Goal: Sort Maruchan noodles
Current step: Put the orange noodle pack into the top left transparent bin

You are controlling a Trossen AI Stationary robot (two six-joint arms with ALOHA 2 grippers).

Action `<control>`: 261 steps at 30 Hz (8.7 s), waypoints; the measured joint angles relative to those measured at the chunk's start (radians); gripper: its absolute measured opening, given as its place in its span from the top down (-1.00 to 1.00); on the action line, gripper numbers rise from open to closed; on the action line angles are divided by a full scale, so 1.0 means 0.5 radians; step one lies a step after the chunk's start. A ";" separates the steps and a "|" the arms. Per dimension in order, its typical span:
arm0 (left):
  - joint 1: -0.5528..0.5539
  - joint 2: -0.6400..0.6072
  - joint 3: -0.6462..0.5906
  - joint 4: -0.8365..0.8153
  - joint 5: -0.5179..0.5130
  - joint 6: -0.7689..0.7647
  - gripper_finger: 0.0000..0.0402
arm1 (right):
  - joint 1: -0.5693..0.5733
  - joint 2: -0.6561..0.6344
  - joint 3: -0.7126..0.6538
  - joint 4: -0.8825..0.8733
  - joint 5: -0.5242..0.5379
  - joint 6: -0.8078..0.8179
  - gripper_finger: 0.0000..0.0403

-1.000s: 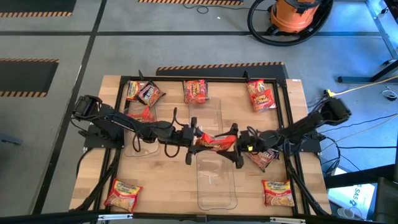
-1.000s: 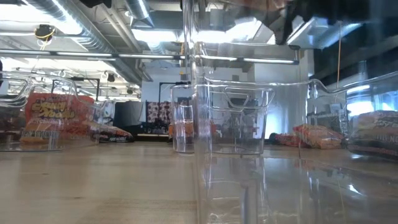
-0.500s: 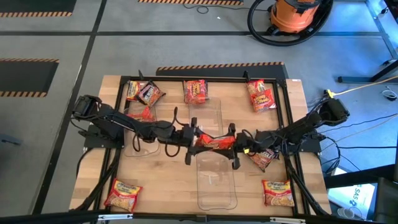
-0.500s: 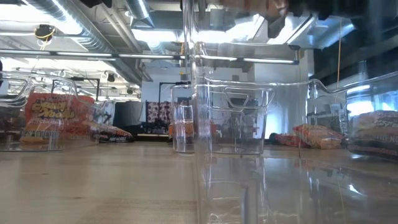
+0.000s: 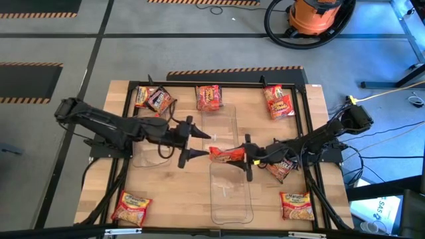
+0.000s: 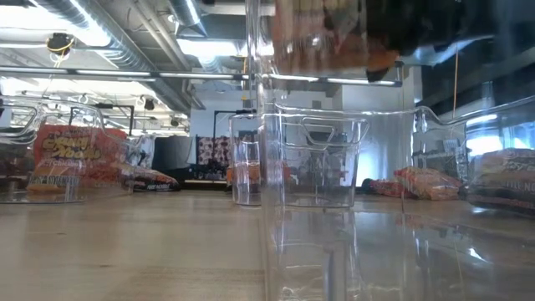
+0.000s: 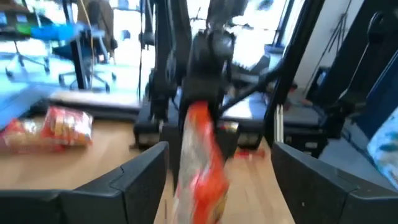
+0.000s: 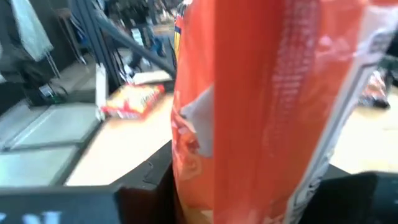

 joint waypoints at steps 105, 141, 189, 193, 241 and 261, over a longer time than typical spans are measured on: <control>0.281 -0.402 -0.352 -2.715 -0.149 -1.023 0.37 | 0.201 -0.293 0.052 -0.759 0.049 0.260 -0.48; 0.452 -0.397 -0.429 -2.727 -0.517 -0.821 0.00 | 0.201 -0.293 0.052 -0.735 -0.020 0.320 -0.48; 0.181 0.221 -0.214 -0.838 -0.343 -0.231 0.00 | -1.685 -0.831 0.242 -2.848 0.129 0.502 -0.48; 0.181 0.222 -0.213 -0.826 -0.344 -0.211 0.00 | -1.948 -0.700 0.241 -2.774 0.014 0.379 -0.48; 0.064 0.222 -0.213 -0.647 -0.344 -0.267 0.00 | -1.972 -0.386 0.503 -3.067 -0.295 0.299 -0.48; 0.009 0.222 -0.213 -0.635 -0.387 -0.253 0.00 | -2.066 -0.427 0.165 -2.721 -1.502 0.336 -0.48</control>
